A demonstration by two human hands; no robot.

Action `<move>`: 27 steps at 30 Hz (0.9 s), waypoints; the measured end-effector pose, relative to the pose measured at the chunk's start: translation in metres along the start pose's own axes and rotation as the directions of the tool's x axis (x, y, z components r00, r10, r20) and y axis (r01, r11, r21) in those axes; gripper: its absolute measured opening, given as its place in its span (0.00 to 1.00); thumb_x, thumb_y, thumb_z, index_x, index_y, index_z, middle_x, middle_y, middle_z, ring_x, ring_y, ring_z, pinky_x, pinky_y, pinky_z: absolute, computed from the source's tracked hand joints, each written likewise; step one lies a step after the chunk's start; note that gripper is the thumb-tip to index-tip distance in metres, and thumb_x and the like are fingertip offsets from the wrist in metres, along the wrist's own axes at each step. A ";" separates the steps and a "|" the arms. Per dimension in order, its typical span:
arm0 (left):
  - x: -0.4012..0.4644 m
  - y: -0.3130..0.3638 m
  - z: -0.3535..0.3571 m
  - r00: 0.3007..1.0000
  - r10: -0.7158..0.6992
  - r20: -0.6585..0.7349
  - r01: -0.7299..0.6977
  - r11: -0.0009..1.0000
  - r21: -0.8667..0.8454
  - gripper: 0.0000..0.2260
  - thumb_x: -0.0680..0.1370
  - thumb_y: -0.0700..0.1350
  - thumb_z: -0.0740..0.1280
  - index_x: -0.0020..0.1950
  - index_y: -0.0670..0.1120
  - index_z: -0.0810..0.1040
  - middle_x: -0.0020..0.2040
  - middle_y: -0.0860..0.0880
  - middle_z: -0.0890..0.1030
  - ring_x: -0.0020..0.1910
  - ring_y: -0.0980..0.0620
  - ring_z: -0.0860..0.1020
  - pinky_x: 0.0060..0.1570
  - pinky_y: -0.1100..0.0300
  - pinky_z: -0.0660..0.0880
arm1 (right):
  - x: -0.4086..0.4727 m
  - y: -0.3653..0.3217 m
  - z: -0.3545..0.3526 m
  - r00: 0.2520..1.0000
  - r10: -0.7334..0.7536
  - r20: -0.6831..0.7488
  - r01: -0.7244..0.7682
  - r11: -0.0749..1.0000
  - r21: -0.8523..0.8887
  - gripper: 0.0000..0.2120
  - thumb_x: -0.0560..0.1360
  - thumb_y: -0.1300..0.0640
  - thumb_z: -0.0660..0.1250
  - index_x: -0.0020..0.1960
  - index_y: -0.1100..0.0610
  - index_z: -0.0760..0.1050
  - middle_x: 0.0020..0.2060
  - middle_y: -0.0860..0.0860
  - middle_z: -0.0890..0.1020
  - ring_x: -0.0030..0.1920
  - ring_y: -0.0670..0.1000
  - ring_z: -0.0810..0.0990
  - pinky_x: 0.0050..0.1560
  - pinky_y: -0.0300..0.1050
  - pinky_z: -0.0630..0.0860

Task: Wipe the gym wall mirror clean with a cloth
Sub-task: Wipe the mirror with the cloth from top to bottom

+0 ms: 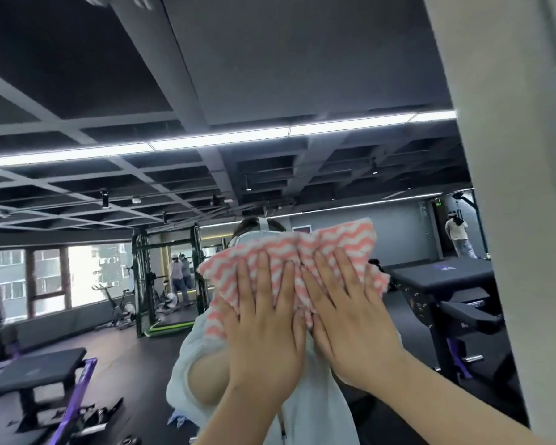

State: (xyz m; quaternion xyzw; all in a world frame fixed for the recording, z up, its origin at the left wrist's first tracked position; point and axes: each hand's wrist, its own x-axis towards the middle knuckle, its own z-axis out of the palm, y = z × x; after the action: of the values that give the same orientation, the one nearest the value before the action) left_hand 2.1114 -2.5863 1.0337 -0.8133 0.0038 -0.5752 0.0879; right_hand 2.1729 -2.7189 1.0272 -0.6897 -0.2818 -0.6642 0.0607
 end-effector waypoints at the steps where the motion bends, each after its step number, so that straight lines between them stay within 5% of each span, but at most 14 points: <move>1: 0.012 0.005 0.000 1.000 -0.006 -0.006 0.006 1.000 0.002 0.27 0.81 0.53 0.47 0.79 0.48 0.48 0.77 0.42 0.54 0.77 0.42 0.44 0.61 0.31 0.66 | 0.008 0.009 -0.001 1.000 0.006 -0.007 -0.006 1.000 0.016 0.36 0.75 0.48 0.51 0.79 0.58 0.43 0.75 0.57 0.57 0.76 0.59 0.53 0.71 0.62 0.51; 5: 0.057 0.011 -0.006 0.999 0.008 -0.045 -0.006 0.999 0.047 0.26 0.78 0.52 0.51 0.76 0.46 0.56 0.76 0.42 0.58 0.74 0.40 0.55 0.63 0.33 0.66 | 0.049 0.041 -0.004 0.999 -0.030 -0.020 0.031 0.997 0.077 0.31 0.77 0.47 0.51 0.76 0.58 0.51 0.75 0.59 0.59 0.74 0.62 0.58 0.71 0.61 0.51; 13: 0.139 0.000 -0.026 0.994 0.072 -0.084 -0.058 0.986 0.154 0.26 0.80 0.53 0.48 0.76 0.43 0.54 0.76 0.42 0.57 0.75 0.42 0.55 0.69 0.39 0.58 | 0.132 0.087 -0.006 0.984 -0.161 -0.071 0.168 0.981 0.102 0.28 0.81 0.47 0.45 0.72 0.62 0.66 0.72 0.60 0.66 0.72 0.63 0.65 0.66 0.70 0.64; 16: 0.170 -0.003 -0.043 0.995 0.087 -0.051 -0.076 0.979 0.190 0.28 0.78 0.57 0.37 0.76 0.47 0.42 0.78 0.45 0.46 0.77 0.45 0.43 0.75 0.45 0.47 | 0.167 0.103 -0.012 0.980 -0.184 -0.070 0.187 0.982 0.038 0.33 0.82 0.45 0.36 0.71 0.61 0.68 0.71 0.59 0.69 0.70 0.62 0.67 0.65 0.67 0.65; 20: 0.204 -0.006 -0.064 0.998 0.049 -0.035 -0.039 0.968 0.249 0.30 0.69 0.58 0.25 0.70 0.51 0.26 0.74 0.51 0.29 0.73 0.52 0.29 0.71 0.56 0.28 | 0.205 0.113 -0.019 0.983 -0.184 -0.025 0.183 0.983 -0.011 0.28 0.77 0.46 0.50 0.68 0.62 0.71 0.67 0.58 0.74 0.66 0.61 0.74 0.60 0.65 0.68; 22: 0.219 -0.007 -0.073 0.997 0.055 -0.048 -0.040 0.964 0.261 0.25 0.75 0.59 0.30 0.69 0.52 0.27 0.71 0.53 0.27 0.71 0.55 0.27 0.67 0.60 0.24 | 0.223 0.113 -0.026 0.984 -0.180 0.004 0.180 0.984 -0.002 0.32 0.75 0.44 0.47 0.72 0.61 0.64 0.72 0.57 0.66 0.70 0.61 0.69 0.64 0.64 0.66; 25: 0.241 -0.010 -0.084 0.998 0.057 -0.026 -0.048 0.965 0.258 0.23 0.83 0.52 0.41 0.70 0.52 0.28 0.67 0.56 0.26 0.66 0.60 0.27 0.58 0.67 0.20 | 0.245 0.118 -0.030 0.982 -0.175 0.074 0.177 0.984 -0.019 0.36 0.66 0.41 0.25 0.72 0.53 0.30 0.71 0.48 0.32 0.77 0.55 0.39 0.74 0.56 0.40; 27: 0.258 -0.016 -0.089 0.997 0.070 -0.033 -0.059 0.964 0.259 0.24 0.83 0.52 0.43 0.73 0.51 0.31 0.71 0.57 0.29 0.70 0.59 0.29 0.65 0.64 0.25 | 0.259 0.121 -0.032 0.984 -0.144 0.106 0.146 0.989 -0.018 0.37 0.67 0.40 0.23 0.74 0.51 0.28 0.74 0.47 0.31 0.76 0.52 0.33 0.74 0.55 0.36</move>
State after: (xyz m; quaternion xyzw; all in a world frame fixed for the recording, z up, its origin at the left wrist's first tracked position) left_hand 2.1138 -2.6106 1.3056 -0.7823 -0.0427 -0.5844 0.2114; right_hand 2.1908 -2.7548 1.3120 -0.7020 -0.3254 -0.6334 -0.0116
